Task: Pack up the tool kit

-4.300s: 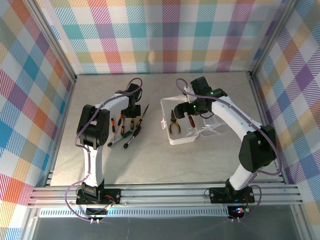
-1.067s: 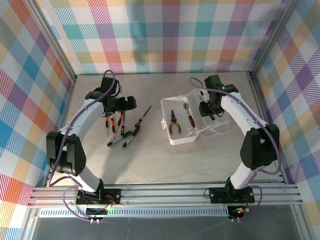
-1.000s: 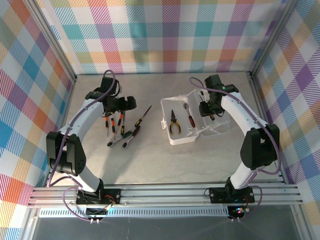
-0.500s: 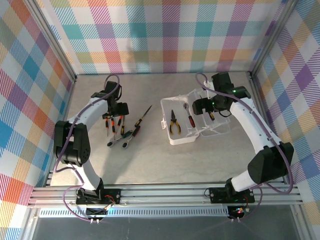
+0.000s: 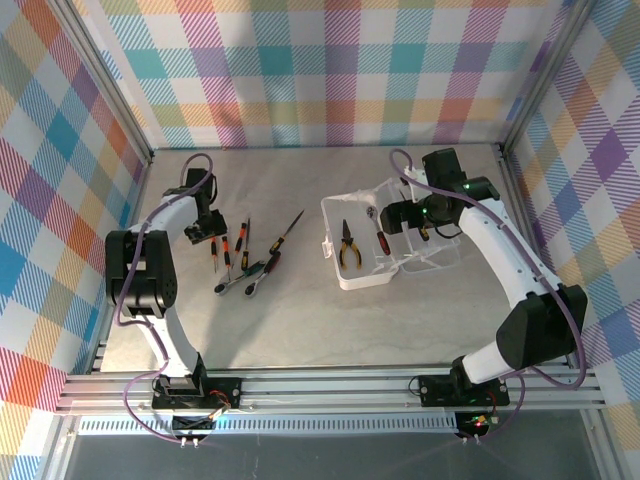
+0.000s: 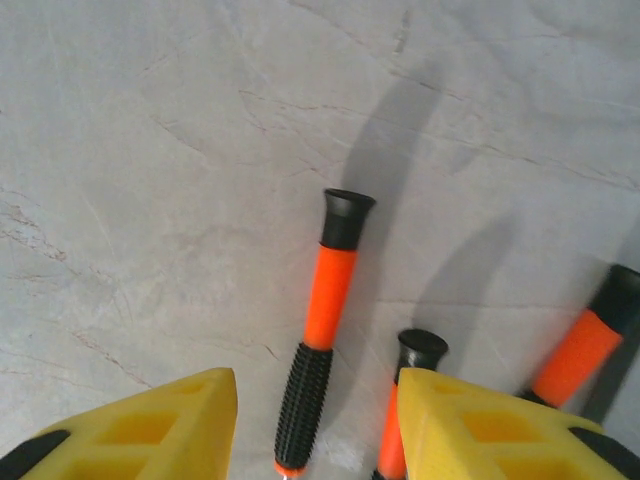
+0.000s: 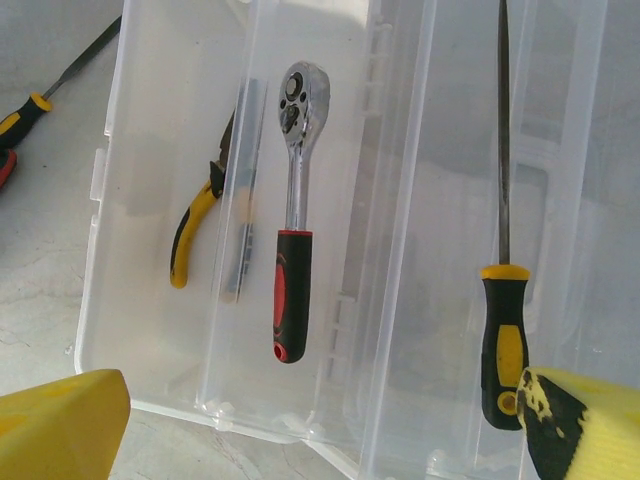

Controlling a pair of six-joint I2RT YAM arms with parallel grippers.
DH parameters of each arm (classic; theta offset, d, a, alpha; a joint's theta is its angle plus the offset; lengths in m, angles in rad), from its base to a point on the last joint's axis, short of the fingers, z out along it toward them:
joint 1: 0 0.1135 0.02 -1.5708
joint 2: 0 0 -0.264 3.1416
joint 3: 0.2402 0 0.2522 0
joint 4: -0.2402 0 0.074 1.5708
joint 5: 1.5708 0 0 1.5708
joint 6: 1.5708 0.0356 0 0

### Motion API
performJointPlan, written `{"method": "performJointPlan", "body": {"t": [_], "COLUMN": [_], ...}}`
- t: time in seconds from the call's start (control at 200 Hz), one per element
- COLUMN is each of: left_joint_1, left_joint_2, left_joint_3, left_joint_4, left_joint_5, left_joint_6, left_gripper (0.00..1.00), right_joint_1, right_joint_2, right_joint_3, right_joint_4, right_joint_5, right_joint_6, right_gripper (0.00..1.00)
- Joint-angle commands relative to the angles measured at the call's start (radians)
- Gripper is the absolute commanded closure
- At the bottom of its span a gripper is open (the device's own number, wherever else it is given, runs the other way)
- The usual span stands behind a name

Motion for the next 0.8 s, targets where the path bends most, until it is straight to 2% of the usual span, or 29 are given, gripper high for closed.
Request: {"method": "performJointPlan", "body": {"t": [0.0, 0.325, 0.425, 0.595, 0.795], "left_joint_1": [0.019, 0.034, 0.035, 0.036, 0.035], "left_joint_2": [0.045, 0.147, 0.169, 0.177, 0.036], "left_joint_3": [-0.007, 0.009, 0.014, 0.011, -0.017], "left_joint_4": [0.006, 0.021, 0.023, 0.023, 0.022], "left_joint_5": [0.018, 0.024, 0.035, 0.043, 0.021], "left_joint_6": [-0.002, 0.0, 0.002, 0.01, 0.019], "left_gripper": [0.63, 0.7, 0.78, 1.0, 1.0], "right_joint_1": [0.006, 0.014, 0.014, 0.021, 0.022], "right_joint_2": [0.012, 0.023, 0.027, 0.031, 0.028], "right_joint_3": [0.004, 0.022, 0.032, 0.045, 0.053], "right_joint_4": [0.01, -0.006, -0.012, -0.017, -0.013], "right_joint_5": [-0.022, -0.016, -0.014, -0.017, -0.057], "right_joint_6": [-0.001, -0.002, -0.003, -0.005, -0.013], "right_gripper": [0.01, 0.01, 0.01, 0.01, 0.01]}}
